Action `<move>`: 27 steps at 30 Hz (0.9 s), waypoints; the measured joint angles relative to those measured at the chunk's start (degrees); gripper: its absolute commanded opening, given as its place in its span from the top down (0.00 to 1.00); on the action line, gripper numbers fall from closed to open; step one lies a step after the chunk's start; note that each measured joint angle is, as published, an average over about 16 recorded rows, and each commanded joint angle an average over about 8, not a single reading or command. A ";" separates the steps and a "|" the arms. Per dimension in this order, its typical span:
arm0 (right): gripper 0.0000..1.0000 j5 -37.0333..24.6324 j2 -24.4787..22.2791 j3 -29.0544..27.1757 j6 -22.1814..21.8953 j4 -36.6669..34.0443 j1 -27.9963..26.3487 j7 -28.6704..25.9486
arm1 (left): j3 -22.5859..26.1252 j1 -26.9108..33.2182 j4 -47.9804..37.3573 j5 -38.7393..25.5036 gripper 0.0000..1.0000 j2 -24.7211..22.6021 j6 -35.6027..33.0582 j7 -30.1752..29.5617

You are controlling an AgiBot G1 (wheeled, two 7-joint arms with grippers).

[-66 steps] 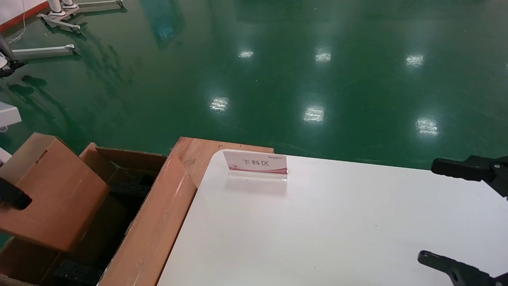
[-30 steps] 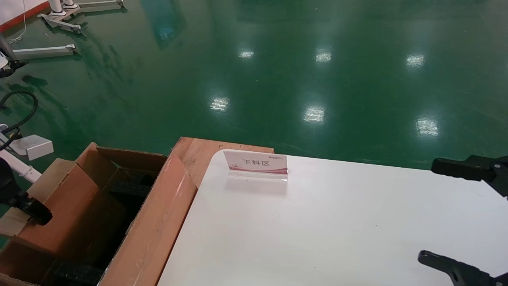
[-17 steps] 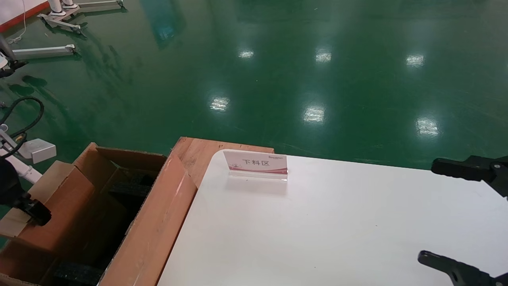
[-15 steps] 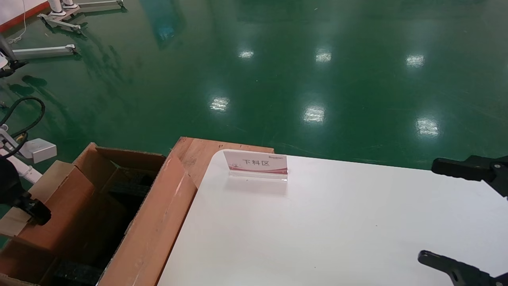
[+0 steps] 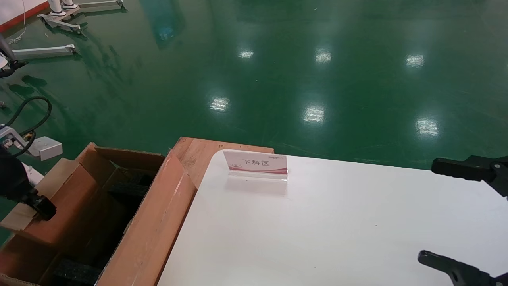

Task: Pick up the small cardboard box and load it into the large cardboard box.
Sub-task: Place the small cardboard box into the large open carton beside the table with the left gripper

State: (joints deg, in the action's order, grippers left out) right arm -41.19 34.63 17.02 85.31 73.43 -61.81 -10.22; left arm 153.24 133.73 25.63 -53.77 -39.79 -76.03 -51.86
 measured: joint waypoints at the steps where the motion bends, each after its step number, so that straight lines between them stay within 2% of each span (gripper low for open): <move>1: 0.00 0.00 0.00 0.00 0.00 0.00 0.00 0.00 | -0.09 -0.30 -0.38 0.12 1.00 -0.15 0.03 0.14; 27: 0.00 0.06 -0.03 0.08 -0.04 0.00 -0.02 0.04 | -2.00 -11.68 -10.65 3.85 1.00 -2.04 -0.21 2.78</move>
State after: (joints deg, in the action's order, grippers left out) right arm -41.14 34.60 17.10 85.28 73.43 -61.83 -10.18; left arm 151.24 122.05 14.98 -49.92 -41.83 -76.24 -49.09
